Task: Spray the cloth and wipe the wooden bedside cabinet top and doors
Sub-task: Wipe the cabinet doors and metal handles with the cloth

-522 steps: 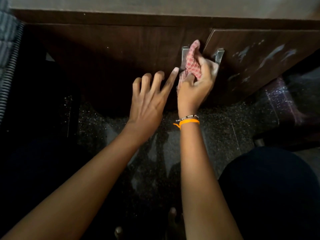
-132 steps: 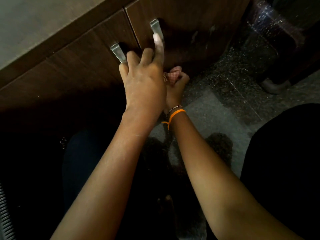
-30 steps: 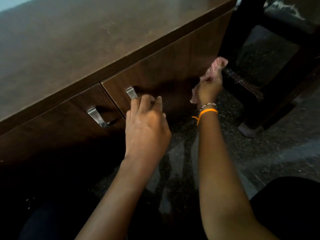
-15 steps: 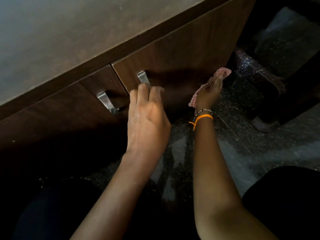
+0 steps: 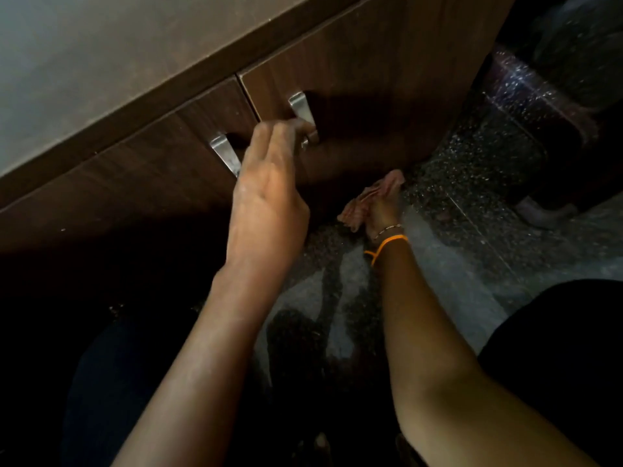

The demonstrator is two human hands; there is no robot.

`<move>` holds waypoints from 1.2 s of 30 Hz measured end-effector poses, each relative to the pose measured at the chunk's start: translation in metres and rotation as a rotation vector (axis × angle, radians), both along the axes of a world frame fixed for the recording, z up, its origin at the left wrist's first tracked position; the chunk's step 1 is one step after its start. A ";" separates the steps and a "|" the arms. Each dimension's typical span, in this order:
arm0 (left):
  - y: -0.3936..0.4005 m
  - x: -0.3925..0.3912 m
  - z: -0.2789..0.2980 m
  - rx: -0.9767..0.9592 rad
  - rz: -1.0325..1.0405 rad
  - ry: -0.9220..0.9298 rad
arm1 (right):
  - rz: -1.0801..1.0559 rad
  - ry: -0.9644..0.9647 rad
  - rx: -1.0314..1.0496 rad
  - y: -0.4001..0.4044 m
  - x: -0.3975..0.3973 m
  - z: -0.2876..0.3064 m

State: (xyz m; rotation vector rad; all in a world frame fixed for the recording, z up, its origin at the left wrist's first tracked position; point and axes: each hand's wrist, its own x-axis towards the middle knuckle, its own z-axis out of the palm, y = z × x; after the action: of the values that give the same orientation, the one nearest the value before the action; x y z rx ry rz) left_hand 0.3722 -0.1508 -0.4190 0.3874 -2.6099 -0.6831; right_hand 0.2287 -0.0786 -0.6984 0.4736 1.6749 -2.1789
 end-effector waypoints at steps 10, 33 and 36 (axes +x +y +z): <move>0.014 0.000 0.002 0.088 0.006 -0.021 | -0.109 -0.174 -0.225 -0.041 0.093 0.086; 0.027 0.003 0.000 -0.277 0.074 -0.249 | -0.376 0.079 -0.165 0.006 -0.011 0.116; 0.027 0.004 -0.001 -0.303 0.070 -0.260 | -0.147 -0.105 -0.168 -0.004 0.015 0.074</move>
State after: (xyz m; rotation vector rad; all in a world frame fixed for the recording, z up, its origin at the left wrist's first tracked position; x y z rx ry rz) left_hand 0.3764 -0.1242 -0.4197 0.4978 -2.8687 -0.2178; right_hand 0.2439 -0.0830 -0.6242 0.6699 1.4294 -2.3310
